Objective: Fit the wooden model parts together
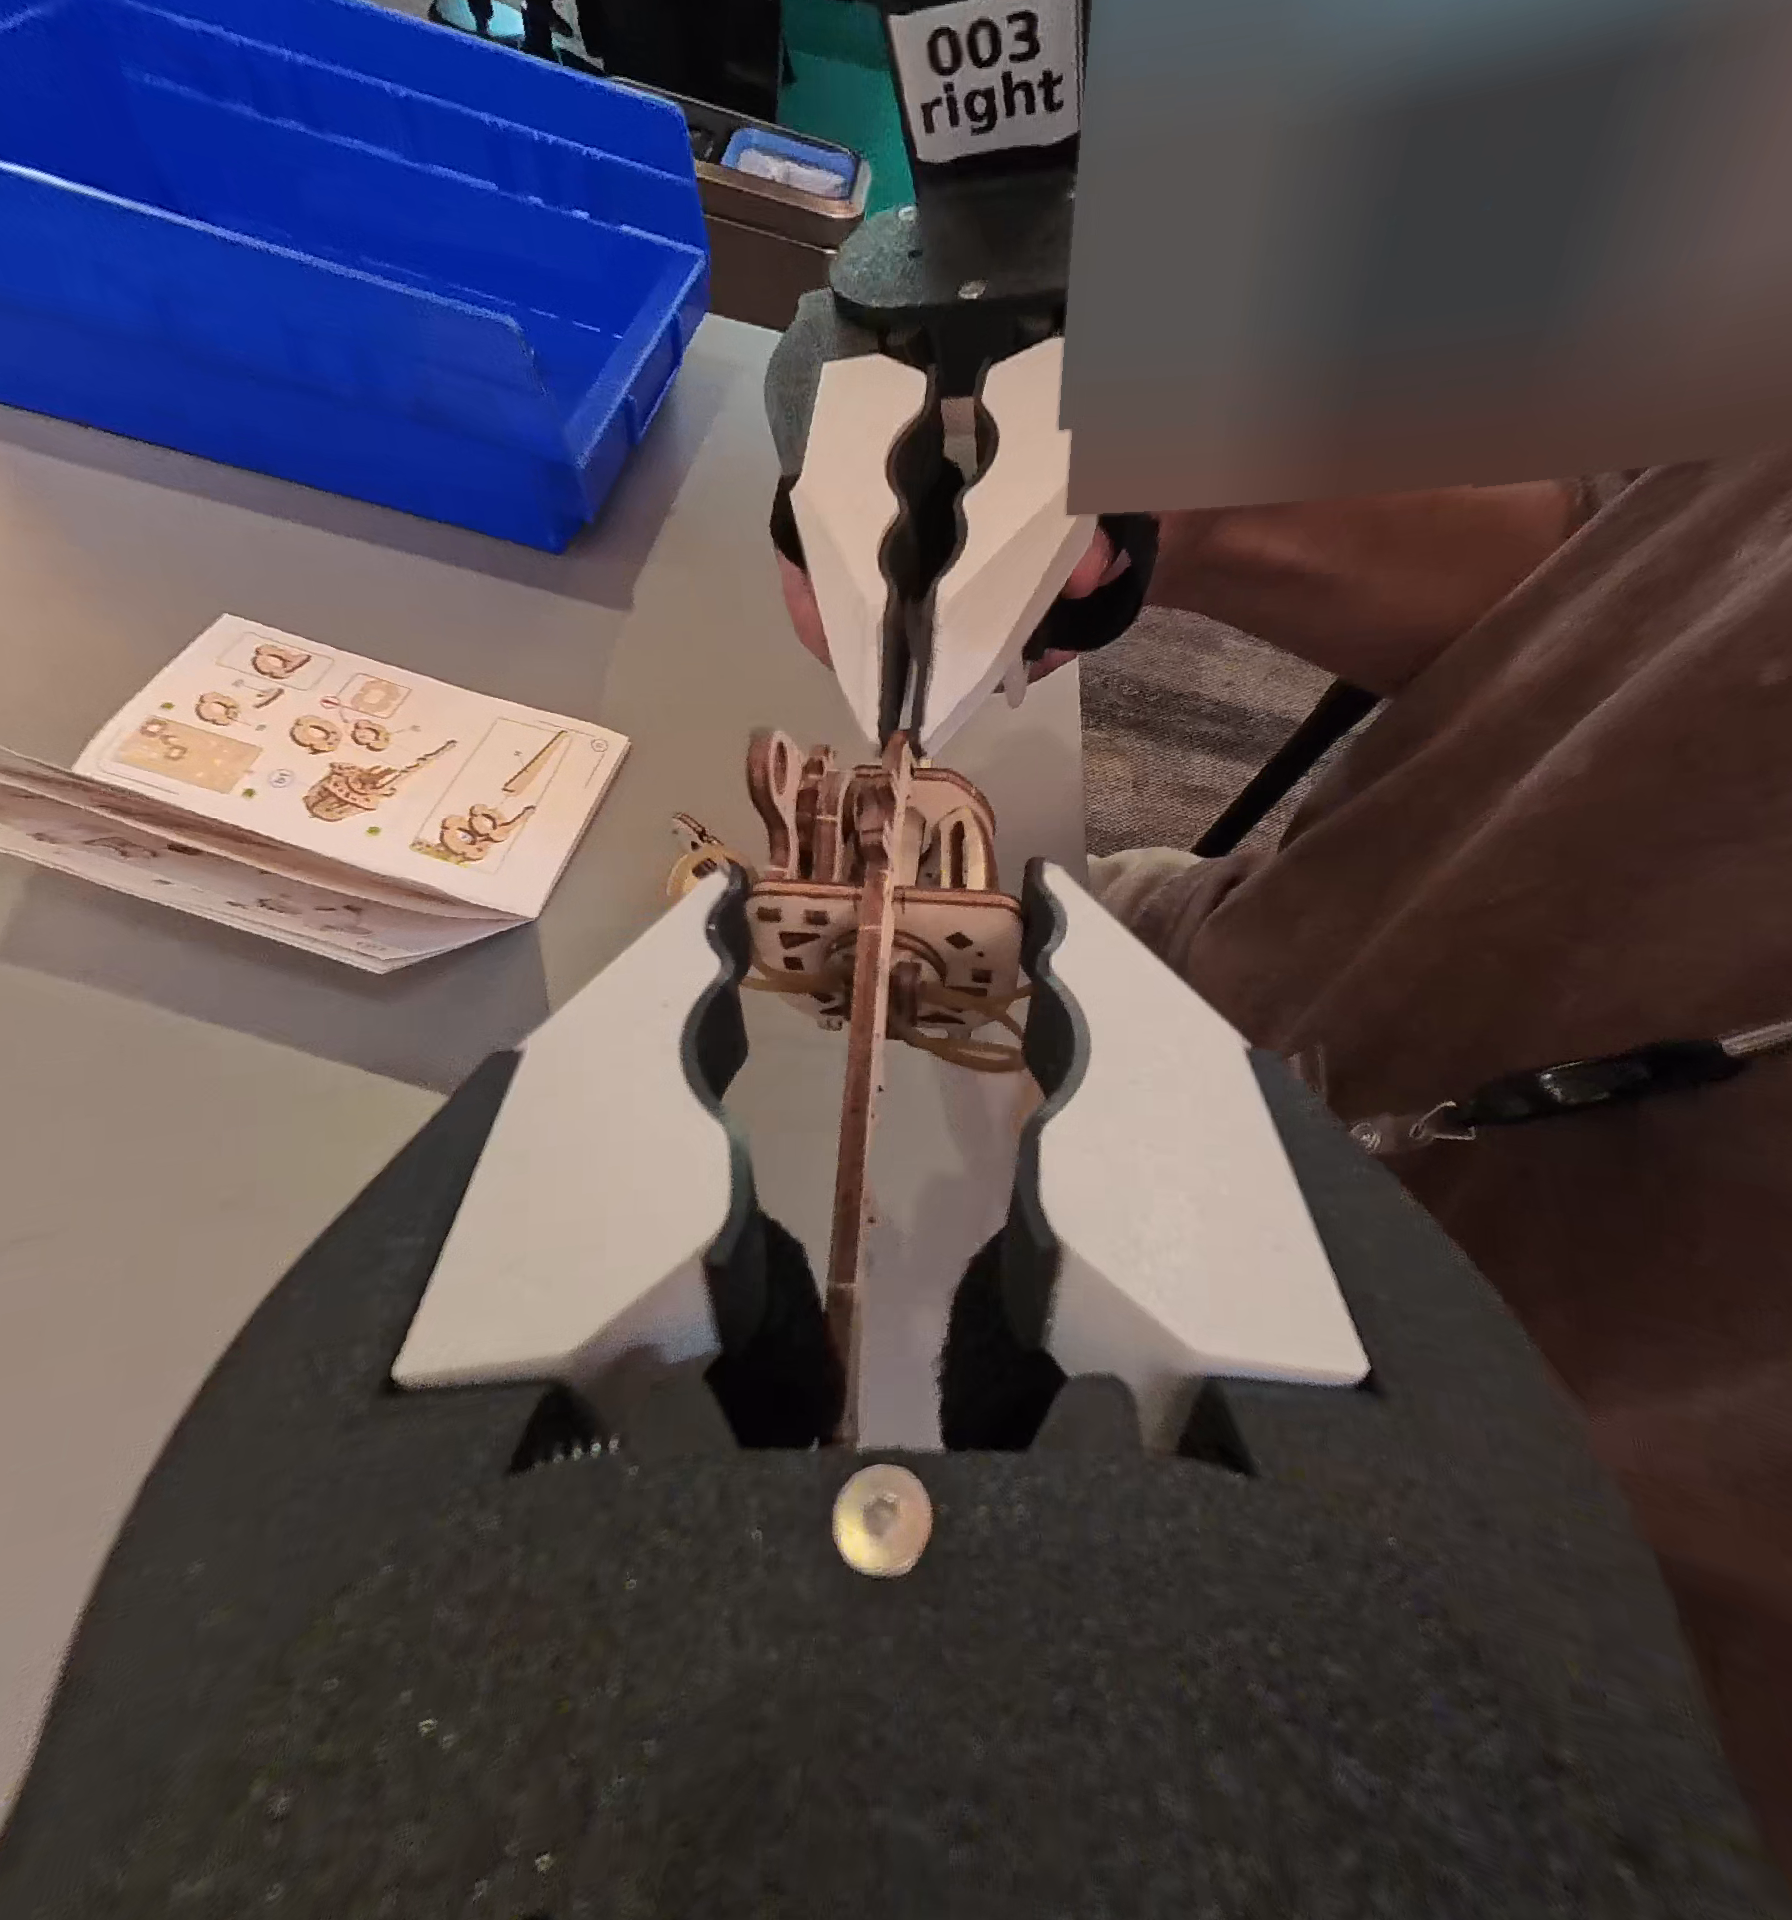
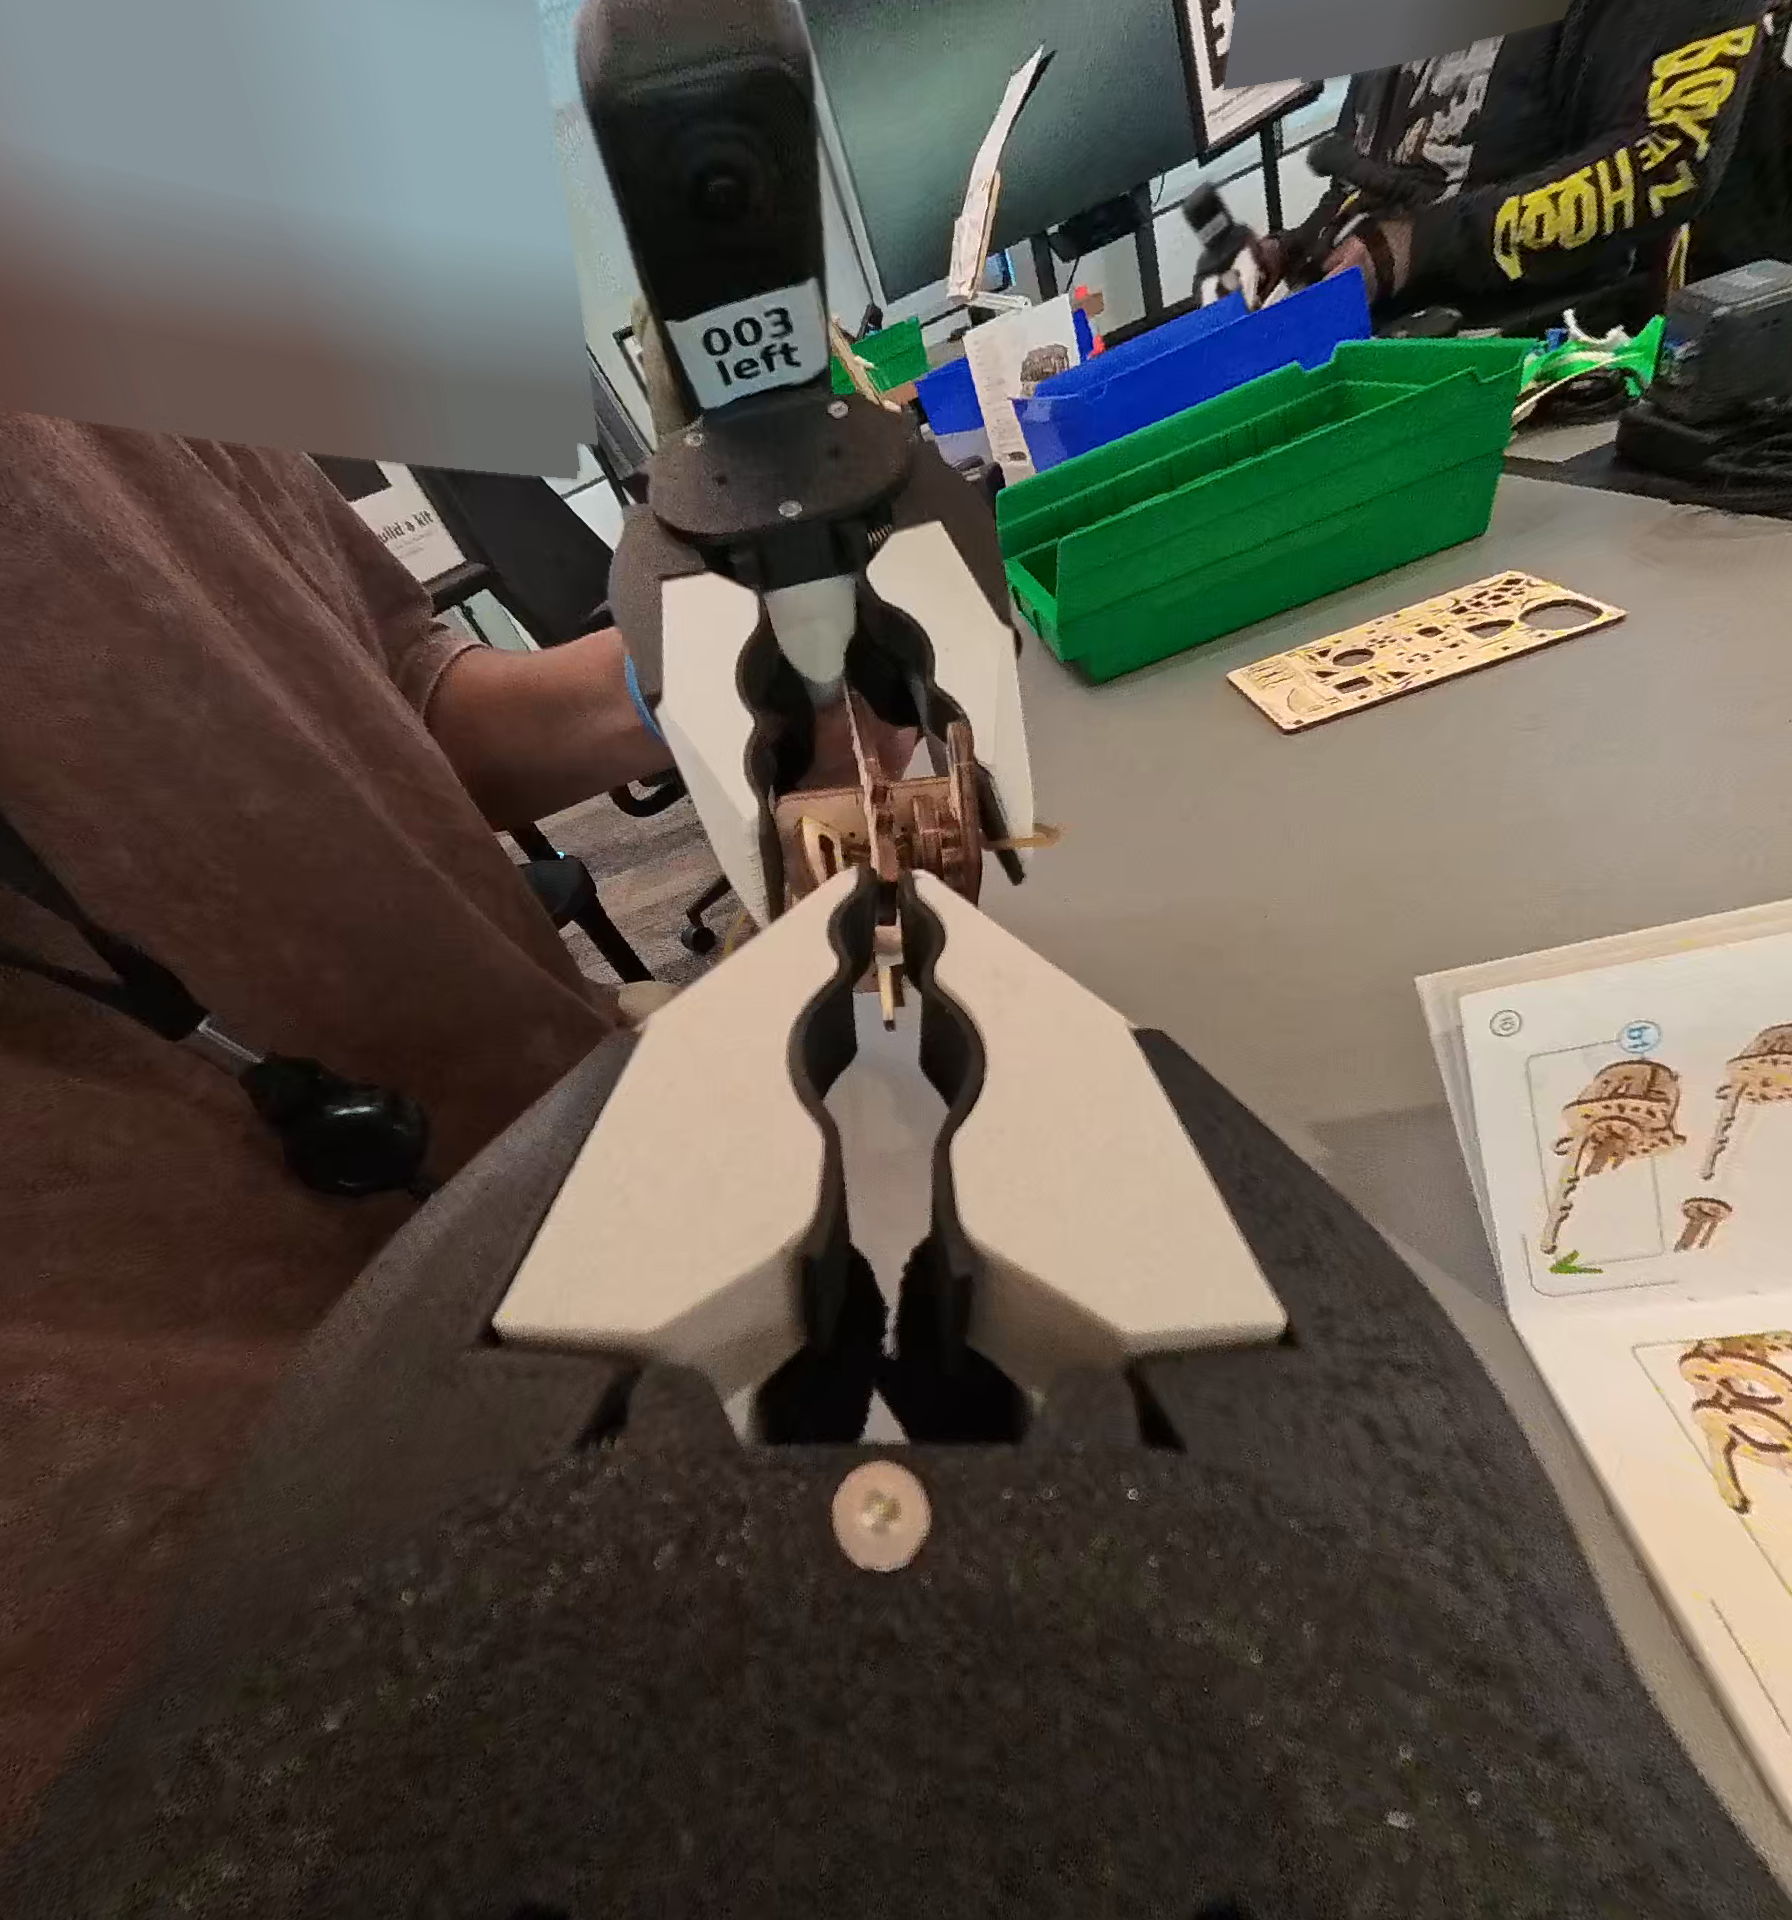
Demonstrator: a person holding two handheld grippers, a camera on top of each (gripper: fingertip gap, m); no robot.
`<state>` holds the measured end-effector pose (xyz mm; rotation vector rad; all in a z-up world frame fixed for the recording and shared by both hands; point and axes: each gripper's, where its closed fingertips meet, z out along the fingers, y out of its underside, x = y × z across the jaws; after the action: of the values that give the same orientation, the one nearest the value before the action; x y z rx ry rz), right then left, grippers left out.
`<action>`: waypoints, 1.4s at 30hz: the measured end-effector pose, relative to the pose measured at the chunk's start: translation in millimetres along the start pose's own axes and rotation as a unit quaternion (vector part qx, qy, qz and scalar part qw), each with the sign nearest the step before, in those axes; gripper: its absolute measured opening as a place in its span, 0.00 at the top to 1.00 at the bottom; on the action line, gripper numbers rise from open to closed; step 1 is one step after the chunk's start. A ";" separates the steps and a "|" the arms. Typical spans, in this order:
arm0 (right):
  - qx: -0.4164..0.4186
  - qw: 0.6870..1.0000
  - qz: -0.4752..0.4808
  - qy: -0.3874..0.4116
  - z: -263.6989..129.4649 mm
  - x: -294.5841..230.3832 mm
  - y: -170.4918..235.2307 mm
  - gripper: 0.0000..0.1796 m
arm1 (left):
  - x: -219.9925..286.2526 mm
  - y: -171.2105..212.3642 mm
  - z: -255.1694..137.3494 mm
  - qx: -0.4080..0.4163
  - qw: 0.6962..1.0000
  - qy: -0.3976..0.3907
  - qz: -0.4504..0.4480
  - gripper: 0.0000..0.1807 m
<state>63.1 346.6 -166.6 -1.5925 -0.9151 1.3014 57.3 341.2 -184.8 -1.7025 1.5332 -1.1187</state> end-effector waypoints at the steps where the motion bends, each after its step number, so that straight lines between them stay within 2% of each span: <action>1: -0.001 1.000 -0.004 0.001 0.3 0.5 0.5 0.98 | -0.2 0.8 0.3 -0.002 1.000 0.003 -0.003 0.72; 9: 0.018 1.000 -0.013 0.008 0.6 3.1 0.3 0.98 | -2.9 0.2 0.1 -0.006 1.000 0.002 -0.006 0.72; 15: 0.041 0.997 -0.060 0.036 0.6 2.4 -1.7 0.99 | 0.0 -1.4 0.2 0.018 0.997 0.037 -0.060 0.73; 20: 0.050 0.997 -0.048 0.030 -0.5 0.4 -4.5 0.99 | 2.6 -4.0 0.0 0.032 0.996 0.046 -0.072 0.73; 28: 0.042 0.999 -0.011 0.009 -1.4 -0.5 -2.3 0.97 | -2.6 5.3 2.7 -0.028 0.999 -0.034 0.032 0.72; 34: 0.041 0.999 0.012 0.030 -7.2 8.1 -1.6 0.94 | -8.8 7.3 1.6 -0.057 0.989 -0.094 0.098 0.72; 38: 0.048 0.992 0.099 0.054 -12.1 13.9 -2.8 0.91 | -12.3 6.9 0.4 -0.079 0.971 -0.153 0.166 0.72; 42: 0.066 0.984 0.159 0.032 -12.4 2.0 -1.9 0.88 | -11.1 4.2 -0.6 -0.083 0.953 -0.198 0.216 0.72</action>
<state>75.6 347.0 -164.5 -1.7134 -0.5359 1.4861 54.9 351.4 -190.3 -1.4768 1.6543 -0.4069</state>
